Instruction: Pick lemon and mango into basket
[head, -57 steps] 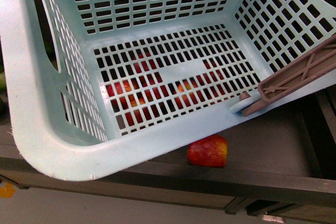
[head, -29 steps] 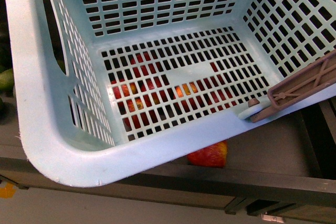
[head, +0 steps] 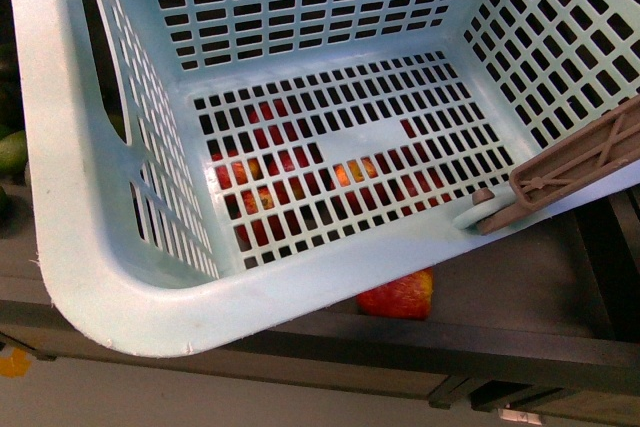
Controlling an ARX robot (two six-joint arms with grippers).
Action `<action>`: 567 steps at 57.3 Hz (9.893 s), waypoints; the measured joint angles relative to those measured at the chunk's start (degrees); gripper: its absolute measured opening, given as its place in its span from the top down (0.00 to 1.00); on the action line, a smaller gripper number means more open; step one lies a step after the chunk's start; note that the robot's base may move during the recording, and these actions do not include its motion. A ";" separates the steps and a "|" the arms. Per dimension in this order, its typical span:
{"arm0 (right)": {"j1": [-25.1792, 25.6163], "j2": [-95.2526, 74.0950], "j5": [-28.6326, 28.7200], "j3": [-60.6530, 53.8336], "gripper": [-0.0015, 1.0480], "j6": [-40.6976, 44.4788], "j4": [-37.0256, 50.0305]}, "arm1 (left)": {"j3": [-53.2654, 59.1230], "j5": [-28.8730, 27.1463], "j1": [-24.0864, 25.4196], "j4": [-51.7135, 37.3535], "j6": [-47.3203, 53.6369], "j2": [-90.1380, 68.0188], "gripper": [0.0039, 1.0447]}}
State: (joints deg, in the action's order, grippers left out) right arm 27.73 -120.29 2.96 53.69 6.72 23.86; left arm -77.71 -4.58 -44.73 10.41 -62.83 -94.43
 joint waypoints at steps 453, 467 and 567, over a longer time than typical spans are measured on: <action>-27.69 88.00 -3.04 -49.40 0.08 -6.93 3.72 | -0.04 0.02 0.04 0.09 0.33 -0.02 0.94; -27.69 87.97 -2.93 -49.40 0.08 -6.91 3.72 | -0.04 0.15 0.02 0.09 0.28 -0.02 0.94; -4.44 -0.96 -14.97 -10.43 0.08 -55.34 -6.49 | -0.04 -0.15 0.04 0.07 0.42 -0.02 0.94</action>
State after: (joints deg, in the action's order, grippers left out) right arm 23.29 -121.25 -12.01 43.27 -48.62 17.37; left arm -77.76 -4.73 -44.69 10.48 -62.41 -94.45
